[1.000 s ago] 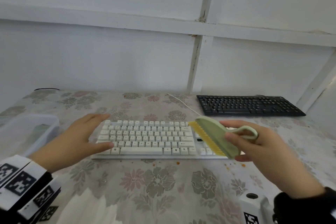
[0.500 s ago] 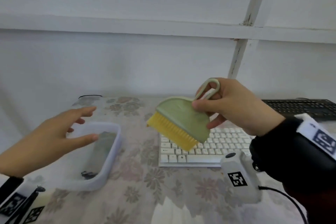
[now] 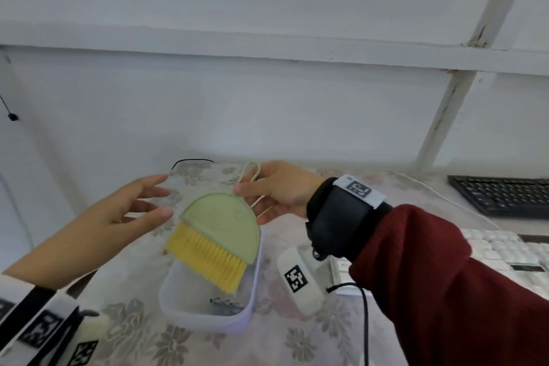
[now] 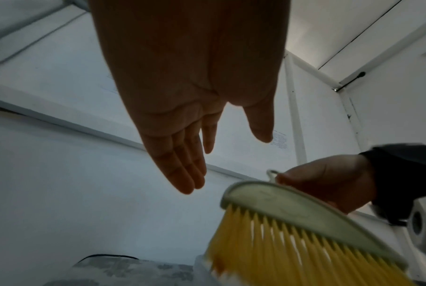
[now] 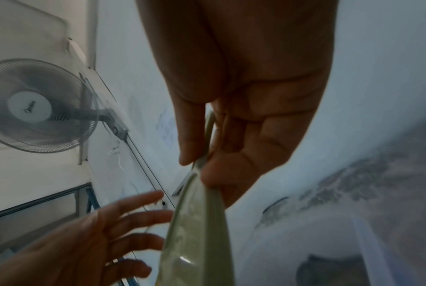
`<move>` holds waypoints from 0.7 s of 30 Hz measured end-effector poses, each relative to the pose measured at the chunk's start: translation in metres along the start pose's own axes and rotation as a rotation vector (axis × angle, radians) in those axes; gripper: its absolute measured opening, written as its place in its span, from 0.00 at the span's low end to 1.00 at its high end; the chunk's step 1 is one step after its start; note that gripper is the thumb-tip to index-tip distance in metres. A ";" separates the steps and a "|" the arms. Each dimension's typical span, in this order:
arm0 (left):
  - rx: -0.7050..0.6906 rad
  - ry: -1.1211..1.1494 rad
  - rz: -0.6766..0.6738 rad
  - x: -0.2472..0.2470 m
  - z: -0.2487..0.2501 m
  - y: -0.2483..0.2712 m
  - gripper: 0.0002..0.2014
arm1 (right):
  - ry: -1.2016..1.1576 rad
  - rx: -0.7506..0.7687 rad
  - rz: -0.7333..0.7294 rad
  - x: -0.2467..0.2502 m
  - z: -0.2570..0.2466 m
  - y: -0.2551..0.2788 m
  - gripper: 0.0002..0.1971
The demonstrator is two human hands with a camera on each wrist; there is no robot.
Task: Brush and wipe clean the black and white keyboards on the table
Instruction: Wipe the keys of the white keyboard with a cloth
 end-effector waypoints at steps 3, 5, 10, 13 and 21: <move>0.028 -0.002 -0.057 -0.005 -0.004 -0.006 0.45 | 0.032 -0.055 -0.082 -0.019 0.013 -0.020 0.10; 0.064 -0.030 -0.119 -0.009 -0.011 -0.010 0.45 | 0.067 -0.075 -0.108 -0.026 0.020 -0.026 0.09; 0.132 -0.088 -0.222 -0.015 -0.026 -0.017 0.43 | 0.169 -0.075 -0.059 -0.034 0.024 -0.034 0.10; 0.132 -0.130 -0.258 -0.021 -0.029 -0.019 0.41 | 0.267 -0.073 0.016 -0.036 0.024 -0.037 0.10; 0.104 -0.248 -0.278 -0.032 -0.032 -0.020 0.33 | 0.755 -0.007 0.123 -0.034 0.024 -0.029 0.26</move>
Point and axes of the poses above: each hand's wrist, its own y-axis away from the middle knuckle, its own x-axis out of the back of the hand, z = x × y, the point moved 4 cm from there along -y, towards the middle knuckle, and after that the axes turned 14 degrees about y, right-handed, at the moved point
